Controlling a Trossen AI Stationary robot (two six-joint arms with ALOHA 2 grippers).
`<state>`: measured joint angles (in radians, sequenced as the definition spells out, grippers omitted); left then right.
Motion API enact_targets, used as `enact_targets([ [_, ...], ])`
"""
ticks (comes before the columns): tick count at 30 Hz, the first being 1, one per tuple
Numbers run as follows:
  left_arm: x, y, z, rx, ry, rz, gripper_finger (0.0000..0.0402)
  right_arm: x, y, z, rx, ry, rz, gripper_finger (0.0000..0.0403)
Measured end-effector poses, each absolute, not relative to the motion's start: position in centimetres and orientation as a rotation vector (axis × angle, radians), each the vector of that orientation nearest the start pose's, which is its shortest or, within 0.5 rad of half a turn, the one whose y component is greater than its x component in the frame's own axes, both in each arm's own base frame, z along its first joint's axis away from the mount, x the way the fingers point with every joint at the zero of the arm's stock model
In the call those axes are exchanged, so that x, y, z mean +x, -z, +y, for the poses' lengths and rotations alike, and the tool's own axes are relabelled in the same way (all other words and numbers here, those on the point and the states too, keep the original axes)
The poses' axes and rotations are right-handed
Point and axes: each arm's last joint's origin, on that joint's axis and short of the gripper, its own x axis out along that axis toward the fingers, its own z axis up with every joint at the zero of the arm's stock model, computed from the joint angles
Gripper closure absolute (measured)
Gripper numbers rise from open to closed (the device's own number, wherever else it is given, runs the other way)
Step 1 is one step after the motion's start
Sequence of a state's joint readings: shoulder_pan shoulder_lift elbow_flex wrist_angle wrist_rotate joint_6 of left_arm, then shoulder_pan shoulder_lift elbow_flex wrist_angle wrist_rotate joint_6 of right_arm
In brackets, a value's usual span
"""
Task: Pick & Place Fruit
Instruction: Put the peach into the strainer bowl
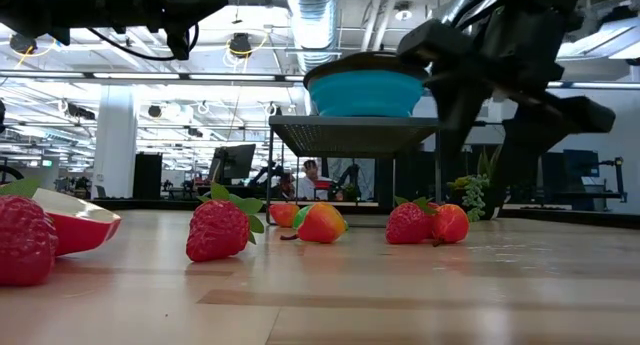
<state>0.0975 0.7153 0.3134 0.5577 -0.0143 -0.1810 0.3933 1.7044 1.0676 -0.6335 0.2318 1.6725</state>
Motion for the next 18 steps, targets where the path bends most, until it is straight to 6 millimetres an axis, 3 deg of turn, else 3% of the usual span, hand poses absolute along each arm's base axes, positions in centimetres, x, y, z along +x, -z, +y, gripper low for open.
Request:
enact_targets([
  [5, 16.4, -25.1, 1.6, -0.174, -0.097, -0.165, 0.0400, 30.1, -17.2, 11.6, 1.114, 0.836, 0.935, 0.0146],
  [18, 16.4, -25.1, 1.7, -0.174, -0.098, -0.165, 0.0400, 30.6, -17.4, 11.8, 1.172, 0.813, 0.888, 0.0181],
])
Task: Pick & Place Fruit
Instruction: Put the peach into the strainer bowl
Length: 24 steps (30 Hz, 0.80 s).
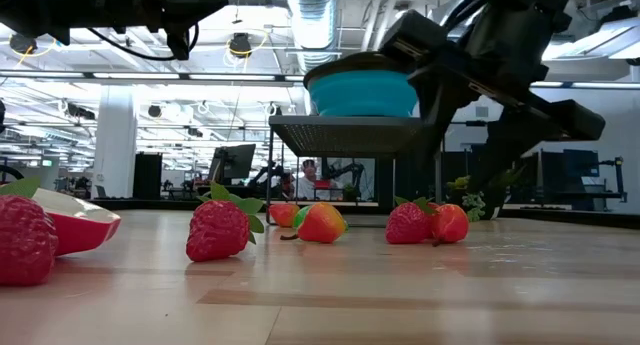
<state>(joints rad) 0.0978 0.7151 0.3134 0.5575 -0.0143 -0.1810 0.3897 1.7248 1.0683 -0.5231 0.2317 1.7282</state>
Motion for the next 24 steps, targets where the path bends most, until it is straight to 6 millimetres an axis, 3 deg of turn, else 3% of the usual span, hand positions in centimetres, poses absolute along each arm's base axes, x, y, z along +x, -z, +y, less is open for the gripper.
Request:
enact_targets([
  [11, 16.44, -25.10, 1.65, -0.174, -0.097, -0.165, 0.0400, 31.40, -17.82, 12.28, 1.233, 0.734, 0.818, 0.0208],
  [24, 16.44, -25.10, 1.66, -0.174, -0.098, -0.165, 0.0400, 31.52, -18.01, 12.60, 1.174, 0.698, 0.776, 0.0215],
])
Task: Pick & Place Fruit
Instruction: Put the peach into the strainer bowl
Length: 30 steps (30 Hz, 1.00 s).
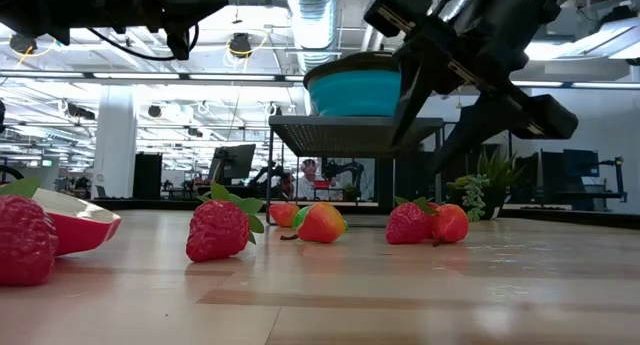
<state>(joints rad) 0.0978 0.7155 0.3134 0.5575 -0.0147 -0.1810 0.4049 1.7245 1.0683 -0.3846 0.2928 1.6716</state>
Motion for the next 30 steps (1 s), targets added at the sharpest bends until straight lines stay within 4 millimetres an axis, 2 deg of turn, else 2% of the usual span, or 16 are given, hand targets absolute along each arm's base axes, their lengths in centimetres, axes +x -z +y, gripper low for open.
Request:
enact_targets([
  [10, 16.4, -25.1, 1.7, -0.174, -0.098, -0.165, 0.0400, 32.6, -18.8, 13.2, 1.124, 0.506, 0.739, 0.0220],
  [26, 16.4, -25.1, 1.6, -0.174, -0.097, -0.165, 0.0400, 32.7, -18.9, 13.2, 1.134, 0.498, 0.737, 0.0221],
  [30, 16.4, -25.1, 1.7, -0.174, -0.097, -0.165, 0.0400, 32.8, -18.9, 12.8, 1.189, 0.513, 0.744, 0.0221],
])
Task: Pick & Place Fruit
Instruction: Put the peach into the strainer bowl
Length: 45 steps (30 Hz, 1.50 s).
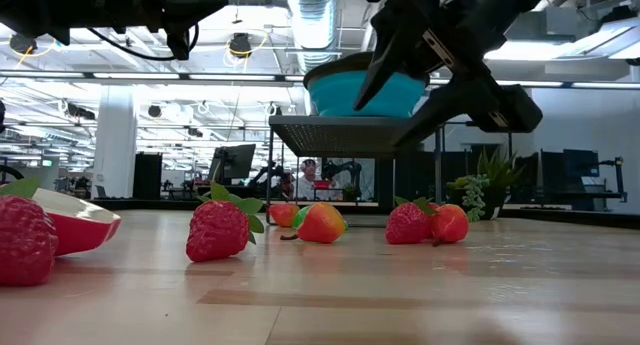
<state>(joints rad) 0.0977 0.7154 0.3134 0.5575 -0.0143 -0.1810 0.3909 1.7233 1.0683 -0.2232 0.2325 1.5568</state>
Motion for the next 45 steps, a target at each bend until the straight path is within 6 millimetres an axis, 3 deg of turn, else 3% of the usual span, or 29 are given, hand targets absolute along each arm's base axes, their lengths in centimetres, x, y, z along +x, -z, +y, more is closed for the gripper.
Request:
enact_targets([
  [8, 16.4, -25.1, 1.6, -0.177, -0.097, -0.165, 0.0400, 32.9, -19.2, 12.5, 1.277, 0.606, 0.696, 0.0221],
  [16, 16.4, -25.1, 1.7, -0.184, -0.097, -0.166, 0.0400, 32.3, -22.9, 12.7, 1.196, 0.862, 0.716, 0.0221],
  [21, 16.4, -25.1, 1.6, -0.184, -0.096, -0.166, 0.0400, 32.1, -23.4, 12.5, 1.169, 0.896, 0.728, 0.0221],
  [29, 16.4, -25.1, 1.7, -0.184, -0.097, -0.166, 0.0400, 31.2, -21.5, 12.3, 1.194, 0.966, 0.753, 0.0221],
  [34, 16.4, -25.1, 1.6, -0.176, -0.097, -0.165, 0.0400, 30.7, -19.3, 12.9, 1.237, 0.954, 0.776, 0.0221],
  [42, 16.4, -25.1, 1.7, -0.174, -0.098, -0.164, 0.0400, 32.8, -14.8, 14.4, 1.241, 0.978, 0.958, 0.0221],
  [45, 16.4, -25.1, 1.7, -0.174, -0.097, -0.163, 0.0400, 34.0, -15.1, 15.0, 1.233, 0.988, 0.980, 0.0221],
])
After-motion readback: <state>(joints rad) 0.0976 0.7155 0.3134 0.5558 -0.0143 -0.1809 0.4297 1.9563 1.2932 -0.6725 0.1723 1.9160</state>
